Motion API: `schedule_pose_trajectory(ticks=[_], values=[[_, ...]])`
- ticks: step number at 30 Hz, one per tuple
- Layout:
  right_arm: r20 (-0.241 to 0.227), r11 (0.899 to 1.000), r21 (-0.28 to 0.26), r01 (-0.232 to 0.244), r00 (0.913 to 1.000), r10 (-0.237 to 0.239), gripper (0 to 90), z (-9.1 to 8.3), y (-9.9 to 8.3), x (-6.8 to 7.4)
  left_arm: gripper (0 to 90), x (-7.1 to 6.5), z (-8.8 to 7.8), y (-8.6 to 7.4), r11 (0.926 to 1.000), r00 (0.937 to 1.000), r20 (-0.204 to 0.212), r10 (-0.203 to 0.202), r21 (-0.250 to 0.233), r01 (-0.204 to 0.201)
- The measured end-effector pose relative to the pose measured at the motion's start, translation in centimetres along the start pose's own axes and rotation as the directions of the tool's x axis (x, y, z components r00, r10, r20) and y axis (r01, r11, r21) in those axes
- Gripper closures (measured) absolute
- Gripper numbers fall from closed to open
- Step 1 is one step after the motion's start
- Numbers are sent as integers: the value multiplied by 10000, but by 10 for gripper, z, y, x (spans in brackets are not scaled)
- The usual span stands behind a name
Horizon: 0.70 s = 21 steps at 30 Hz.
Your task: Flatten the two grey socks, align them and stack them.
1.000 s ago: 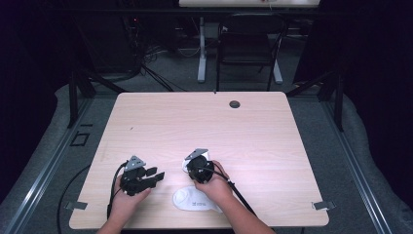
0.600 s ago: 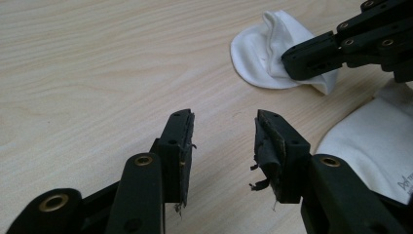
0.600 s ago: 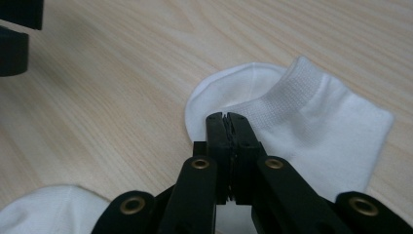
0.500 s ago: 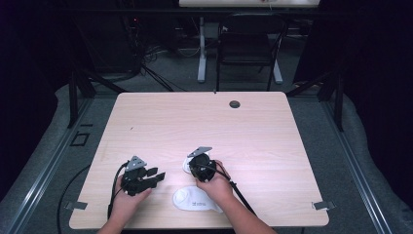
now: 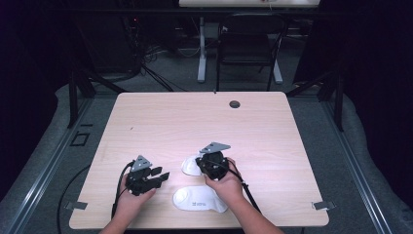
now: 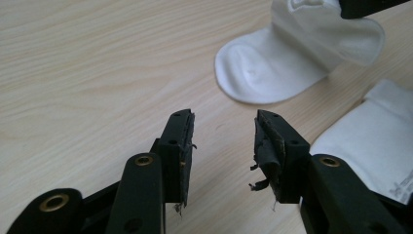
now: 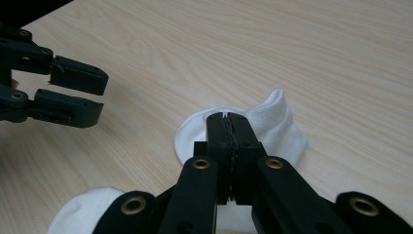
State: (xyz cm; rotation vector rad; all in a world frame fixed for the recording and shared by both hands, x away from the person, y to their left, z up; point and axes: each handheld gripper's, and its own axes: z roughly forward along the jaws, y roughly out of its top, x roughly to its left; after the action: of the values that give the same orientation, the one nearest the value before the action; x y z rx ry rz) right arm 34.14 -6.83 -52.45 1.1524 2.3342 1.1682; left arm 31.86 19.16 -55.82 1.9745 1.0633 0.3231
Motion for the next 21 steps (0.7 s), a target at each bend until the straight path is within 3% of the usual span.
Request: schedule_pose_trajectory(ticks=[10, 21], values=[[240, 9969, -523, -592, 9979, 605, 897, -17, -13, -22, 583, -7, 26, 11, 9985, 9991, -5, 421, 342, -420], [490, 9951, -491, -858, 9949, 882, 897, -27, -28, -40, 563, -16, 47, 26, 9981, 9984, -42, 559, 257, -558]])
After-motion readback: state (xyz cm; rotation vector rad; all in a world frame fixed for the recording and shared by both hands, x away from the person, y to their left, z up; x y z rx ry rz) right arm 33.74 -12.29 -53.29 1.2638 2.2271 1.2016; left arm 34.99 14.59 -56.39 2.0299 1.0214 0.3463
